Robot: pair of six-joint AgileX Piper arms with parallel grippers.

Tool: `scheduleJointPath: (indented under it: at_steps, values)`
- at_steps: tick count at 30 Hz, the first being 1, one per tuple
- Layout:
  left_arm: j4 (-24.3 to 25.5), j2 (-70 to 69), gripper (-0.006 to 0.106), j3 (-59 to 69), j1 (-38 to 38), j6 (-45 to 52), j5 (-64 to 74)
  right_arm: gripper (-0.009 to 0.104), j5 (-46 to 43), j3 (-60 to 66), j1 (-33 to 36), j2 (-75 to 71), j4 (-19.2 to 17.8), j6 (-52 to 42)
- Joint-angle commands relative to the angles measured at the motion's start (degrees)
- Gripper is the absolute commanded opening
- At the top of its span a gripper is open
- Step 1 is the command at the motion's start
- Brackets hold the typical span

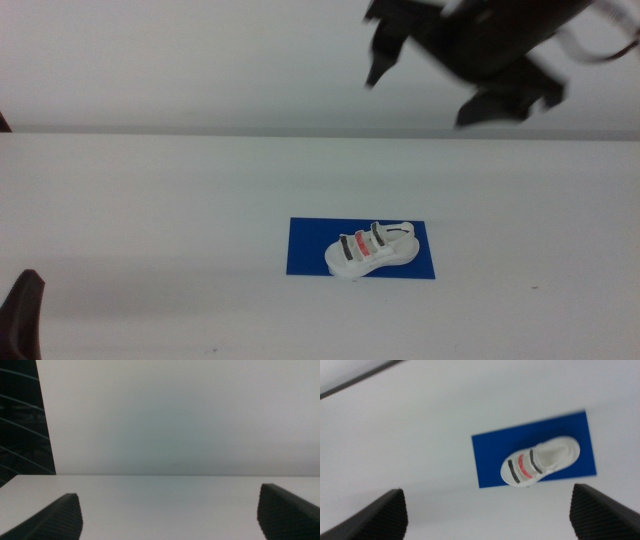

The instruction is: Use one arm to grab the shoe from the table and place it on the mat.

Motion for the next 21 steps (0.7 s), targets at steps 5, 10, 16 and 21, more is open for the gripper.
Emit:
scheduleJointPath:
  at_steps: [5, 10, 16, 21]
  values:
    - [-0.12, -2.35, 0.094, 2.44, -0.14, -0.33, -0.66, 0.086, 4.68, -0.07, -0.03, -8.67, -3.03, -9.90]
    - [-0.12, -2.35, 0.094, 2.44, -0.14, -0.33, -0.66, 0.086, 5.80, 4.45, -1.14, -17.09, -5.63, -26.00]
    - [-0.12, -2.35, 0.094, 2.44, -0.14, -0.33, -0.66, 0.086, -12.27, 31.61, -3.13, -37.15, -3.25, -41.98]
    - [-0.12, -2.35, 0.094, 2.44, -0.14, -0.33, -0.66, 0.086, -39.26, 59.26, -13.16, -54.01, 9.61, -52.84]
